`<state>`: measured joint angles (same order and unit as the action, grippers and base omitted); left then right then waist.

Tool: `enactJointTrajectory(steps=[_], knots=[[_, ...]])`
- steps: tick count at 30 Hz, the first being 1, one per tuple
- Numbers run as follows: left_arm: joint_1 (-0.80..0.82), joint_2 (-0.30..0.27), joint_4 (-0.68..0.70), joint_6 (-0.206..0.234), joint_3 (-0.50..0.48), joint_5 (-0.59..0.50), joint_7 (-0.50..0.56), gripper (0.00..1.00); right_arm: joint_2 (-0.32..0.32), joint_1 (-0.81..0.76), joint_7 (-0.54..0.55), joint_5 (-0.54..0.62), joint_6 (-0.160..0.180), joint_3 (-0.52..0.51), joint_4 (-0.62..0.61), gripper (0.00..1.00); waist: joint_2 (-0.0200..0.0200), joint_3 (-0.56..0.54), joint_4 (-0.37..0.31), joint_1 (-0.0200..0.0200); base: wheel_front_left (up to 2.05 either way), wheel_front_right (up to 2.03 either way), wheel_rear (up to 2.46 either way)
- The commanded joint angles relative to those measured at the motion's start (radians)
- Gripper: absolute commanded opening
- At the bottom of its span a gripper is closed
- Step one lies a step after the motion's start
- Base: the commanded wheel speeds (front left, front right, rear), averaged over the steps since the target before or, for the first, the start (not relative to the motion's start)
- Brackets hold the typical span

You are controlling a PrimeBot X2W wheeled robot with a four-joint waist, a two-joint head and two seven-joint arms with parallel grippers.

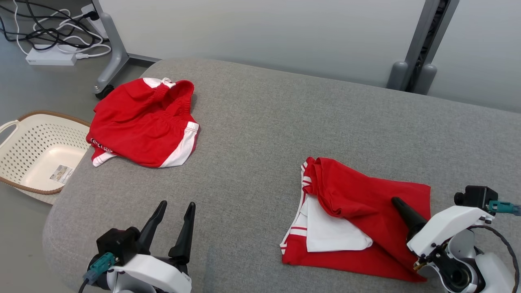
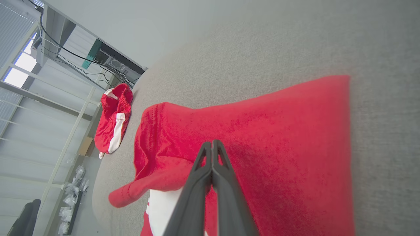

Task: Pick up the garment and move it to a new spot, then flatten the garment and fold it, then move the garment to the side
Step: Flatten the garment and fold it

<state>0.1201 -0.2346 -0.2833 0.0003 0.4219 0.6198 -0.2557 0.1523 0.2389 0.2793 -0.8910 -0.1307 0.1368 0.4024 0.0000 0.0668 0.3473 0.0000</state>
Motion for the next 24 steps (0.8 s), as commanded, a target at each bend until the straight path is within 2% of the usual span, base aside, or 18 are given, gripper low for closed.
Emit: enactJointTrajectory(steps=[1, 9, 14, 17, 24], knots=[[0.019, 0.001, -0.001, -0.002, -0.002, 0.006, -0.002, 1.00, 0.000, 0.012, -0.005, -0.010, 0.000, -0.005, 0.012, 0.00, 0.0000, 0.002, 0.001, 0.0000, 0.00, 0.00, 0.00], [0.029, 0.006, -0.013, -0.008, 0.000, 0.005, -0.005, 1.00, -0.037, 0.097, 0.046, -0.109, 0.000, -0.021, 0.204, 0.00, 0.0000, 0.008, 0.020, 0.0000, 0.00, 0.00, 0.00], [0.026, 0.009, -0.021, -0.011, -0.003, 0.005, -0.007, 1.00, -0.054, 0.112, 0.101, -0.159, 0.000, -0.010, 0.279, 0.00, 0.0000, 0.006, 0.035, 0.0000, 0.00, 0.00, 0.00], [0.020, 0.010, -0.025, -0.012, -0.003, 0.005, -0.008, 1.00, -0.069, 0.097, 0.144, -0.200, 0.000, 0.017, 0.259, 0.00, 0.0000, 0.002, 0.040, 0.0000, 0.00, 0.00, 0.00], [0.008, 0.002, -0.020, -0.006, -0.007, 0.001, -0.008, 1.00, -0.085, 0.021, 0.235, -0.277, 0.000, 0.141, 0.096, 0.00, 0.0000, -0.006, 0.025, 0.0000, 0.00, 0.00, 0.00]])
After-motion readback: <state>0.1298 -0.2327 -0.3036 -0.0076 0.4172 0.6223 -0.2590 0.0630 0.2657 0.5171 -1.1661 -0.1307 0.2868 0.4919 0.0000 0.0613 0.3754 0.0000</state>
